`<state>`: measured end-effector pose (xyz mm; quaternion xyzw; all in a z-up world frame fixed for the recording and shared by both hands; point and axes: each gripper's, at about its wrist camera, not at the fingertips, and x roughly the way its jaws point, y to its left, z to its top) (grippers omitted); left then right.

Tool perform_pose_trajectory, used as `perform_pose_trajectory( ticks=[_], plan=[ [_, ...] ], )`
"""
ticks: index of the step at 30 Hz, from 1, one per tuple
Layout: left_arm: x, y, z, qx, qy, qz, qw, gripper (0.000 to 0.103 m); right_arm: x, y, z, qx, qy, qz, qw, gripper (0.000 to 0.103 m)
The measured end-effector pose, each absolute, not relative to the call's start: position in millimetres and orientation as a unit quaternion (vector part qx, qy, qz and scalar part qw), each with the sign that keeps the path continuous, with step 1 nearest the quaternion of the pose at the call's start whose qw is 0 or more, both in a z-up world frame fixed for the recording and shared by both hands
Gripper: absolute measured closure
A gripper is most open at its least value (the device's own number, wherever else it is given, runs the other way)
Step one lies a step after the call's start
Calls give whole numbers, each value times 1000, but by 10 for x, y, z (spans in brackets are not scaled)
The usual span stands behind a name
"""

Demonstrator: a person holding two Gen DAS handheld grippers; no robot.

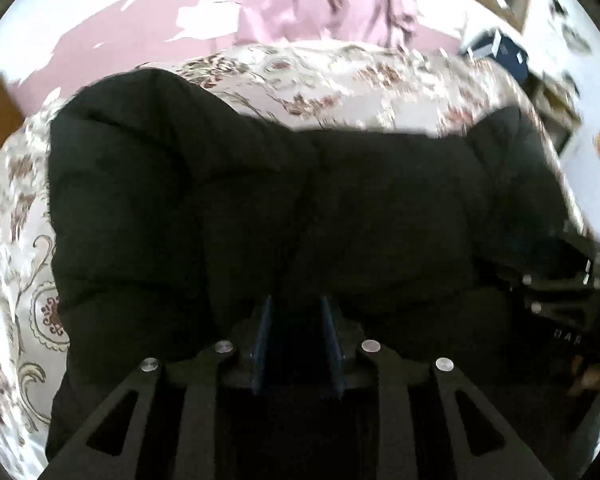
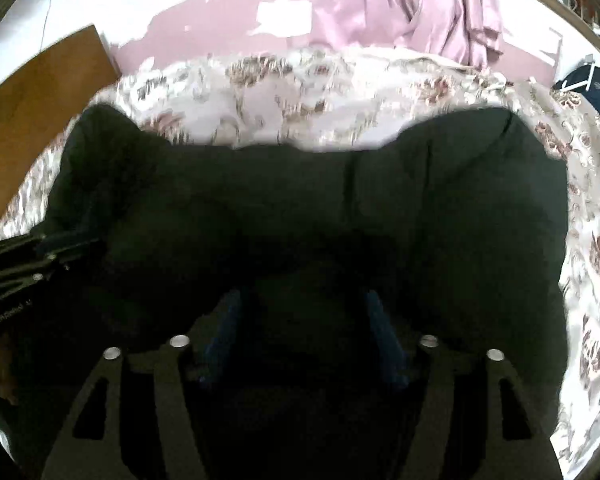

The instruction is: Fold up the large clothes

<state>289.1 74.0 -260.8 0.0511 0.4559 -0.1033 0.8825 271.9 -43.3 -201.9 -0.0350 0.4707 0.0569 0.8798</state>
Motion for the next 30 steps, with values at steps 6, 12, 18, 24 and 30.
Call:
perform_pose_trajectory(
  ticks=[6,12,18,24,30],
  plan=[
    [2949,713,-2527,51,454,-94,885,78,2795,-410,-2065,-59,480,62,873,37],
    [2593,788,-2280,22,443,-80,893,76,2607,-501,-1761,-22,457,76,886,36],
    [2069,897,-2056,-3,439,-65,896,52,2178,-521,-1572,-33,443,107,889,30],
    [1622,1079,-2025,-12,443,-60,895,40,1771,-632,-1473,-29,440,114,891,29],
    [1111,1277,-2127,-22,448,-79,890,40,1377,-647,-1416,-21,442,98,891,29]
  ],
)
